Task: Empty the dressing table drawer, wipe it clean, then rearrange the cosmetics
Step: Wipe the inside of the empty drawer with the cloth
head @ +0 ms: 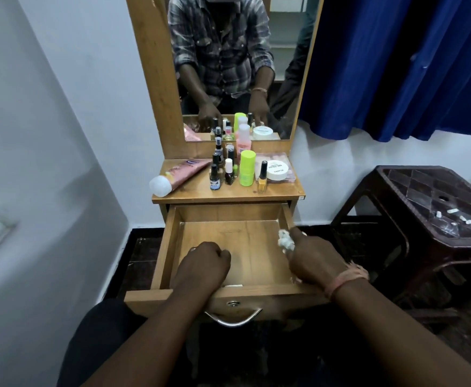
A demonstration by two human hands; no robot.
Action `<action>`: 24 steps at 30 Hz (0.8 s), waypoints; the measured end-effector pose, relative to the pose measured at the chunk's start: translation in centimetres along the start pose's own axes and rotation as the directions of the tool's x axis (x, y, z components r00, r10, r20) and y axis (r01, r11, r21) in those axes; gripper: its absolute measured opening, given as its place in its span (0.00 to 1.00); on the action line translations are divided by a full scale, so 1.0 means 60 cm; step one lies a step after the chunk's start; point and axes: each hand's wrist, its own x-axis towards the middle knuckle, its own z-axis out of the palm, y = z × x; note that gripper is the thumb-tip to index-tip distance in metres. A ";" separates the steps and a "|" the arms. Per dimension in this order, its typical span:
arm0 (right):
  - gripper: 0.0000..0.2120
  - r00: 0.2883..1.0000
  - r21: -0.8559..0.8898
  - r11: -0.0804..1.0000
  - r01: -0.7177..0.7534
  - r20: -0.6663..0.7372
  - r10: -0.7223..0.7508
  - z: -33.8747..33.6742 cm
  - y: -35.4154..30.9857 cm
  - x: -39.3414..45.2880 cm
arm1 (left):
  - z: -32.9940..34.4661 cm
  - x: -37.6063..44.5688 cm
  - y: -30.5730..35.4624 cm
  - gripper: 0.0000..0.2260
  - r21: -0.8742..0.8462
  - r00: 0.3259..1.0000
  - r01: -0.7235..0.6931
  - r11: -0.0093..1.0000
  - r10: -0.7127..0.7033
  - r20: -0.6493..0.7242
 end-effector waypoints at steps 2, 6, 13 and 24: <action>0.23 0.993 -0.107 0.994 0.025 0.117 -0.013 -0.012 -0.005 -0.023 | -0.006 0.000 -0.001 0.17 -0.053 1.000 0.011 0.999 -0.011 -0.003; 0.18 0.966 -0.089 0.996 0.004 0.257 0.019 -0.022 -0.007 -0.016 | -0.013 -0.005 -0.004 0.16 -0.150 0.998 0.015 0.989 -0.023 -0.051; 0.19 0.975 -0.053 0.994 -0.093 0.197 0.102 0.022 -0.039 -0.029 | -0.061 -0.022 -0.056 0.13 -0.043 0.919 -0.033 0.999 0.014 -0.394; 0.19 0.928 0.171 0.913 0.371 -0.085 -0.361 0.067 -0.246 -0.126 | -0.097 0.012 -0.101 0.14 -0.520 0.819 0.235 0.821 -0.456 -0.350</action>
